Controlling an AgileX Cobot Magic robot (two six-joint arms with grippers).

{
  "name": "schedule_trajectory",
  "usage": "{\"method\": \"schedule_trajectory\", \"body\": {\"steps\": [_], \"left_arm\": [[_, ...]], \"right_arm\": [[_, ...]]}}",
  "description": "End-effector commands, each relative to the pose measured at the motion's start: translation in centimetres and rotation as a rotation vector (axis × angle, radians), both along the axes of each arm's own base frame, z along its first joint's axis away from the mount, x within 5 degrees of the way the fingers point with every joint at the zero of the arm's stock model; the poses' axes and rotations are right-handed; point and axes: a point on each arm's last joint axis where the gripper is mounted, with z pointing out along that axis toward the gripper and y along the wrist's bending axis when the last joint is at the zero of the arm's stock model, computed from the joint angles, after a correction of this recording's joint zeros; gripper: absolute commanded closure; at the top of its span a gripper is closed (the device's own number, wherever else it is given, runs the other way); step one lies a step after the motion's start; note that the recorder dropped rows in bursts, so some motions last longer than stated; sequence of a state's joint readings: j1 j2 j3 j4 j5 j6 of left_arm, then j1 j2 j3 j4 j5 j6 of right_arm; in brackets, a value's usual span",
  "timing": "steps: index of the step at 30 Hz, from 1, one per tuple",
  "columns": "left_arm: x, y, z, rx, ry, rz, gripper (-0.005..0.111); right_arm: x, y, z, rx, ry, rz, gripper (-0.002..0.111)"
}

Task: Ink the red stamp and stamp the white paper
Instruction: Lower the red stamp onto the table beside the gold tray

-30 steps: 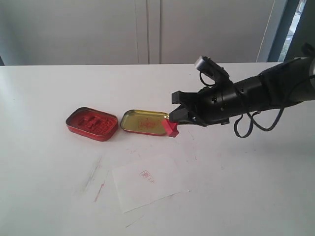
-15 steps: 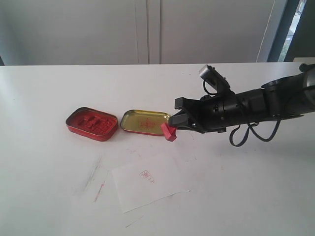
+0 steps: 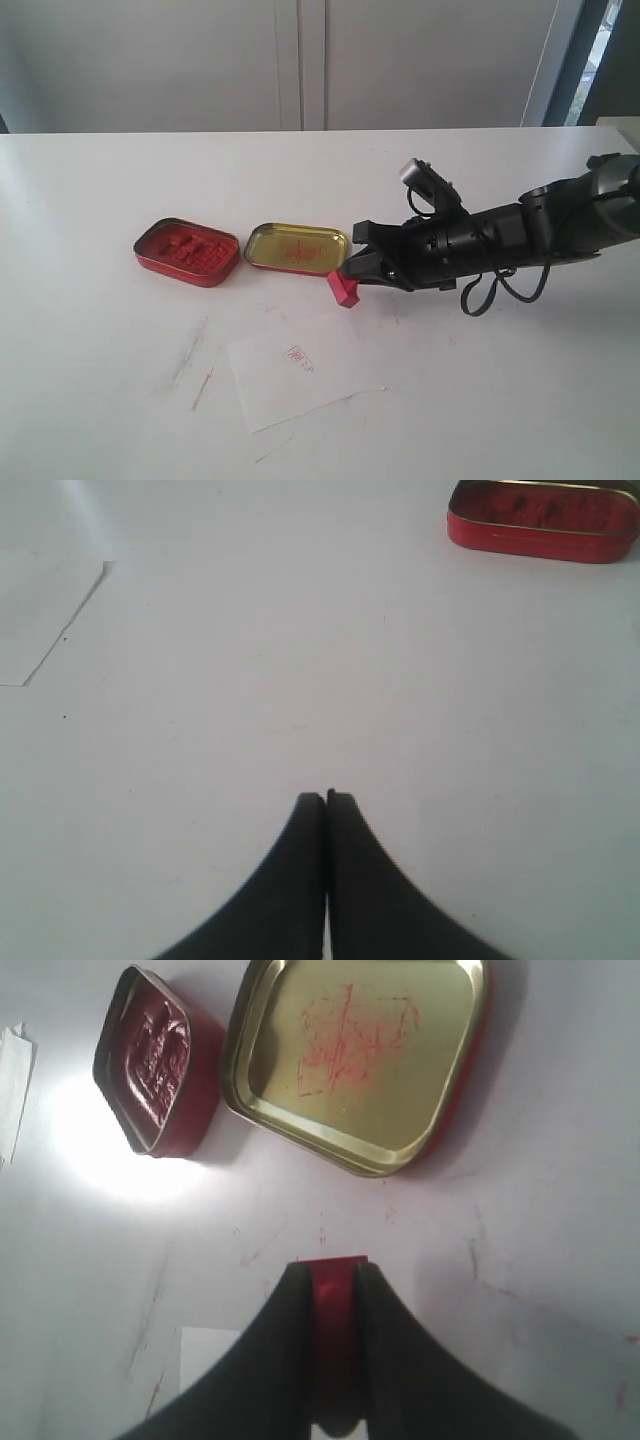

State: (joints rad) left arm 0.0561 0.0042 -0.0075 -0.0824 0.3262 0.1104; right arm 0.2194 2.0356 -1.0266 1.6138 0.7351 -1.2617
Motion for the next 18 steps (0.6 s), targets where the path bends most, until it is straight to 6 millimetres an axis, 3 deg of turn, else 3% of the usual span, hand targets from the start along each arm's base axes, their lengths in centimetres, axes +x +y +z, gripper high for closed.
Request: {"method": "schedule_trajectory", "body": {"steps": [1, 18], "left_arm": [[-0.1, 0.0, -0.3, -0.004, 0.014, 0.0, 0.107], [-0.1, 0.0, -0.3, -0.004, 0.014, 0.0, 0.107]], "right_arm": [[0.3, -0.4, 0.0, 0.002, -0.008, -0.035, 0.108], [0.6, -0.5, -1.7, 0.018, 0.048, -0.098, 0.108]]}}
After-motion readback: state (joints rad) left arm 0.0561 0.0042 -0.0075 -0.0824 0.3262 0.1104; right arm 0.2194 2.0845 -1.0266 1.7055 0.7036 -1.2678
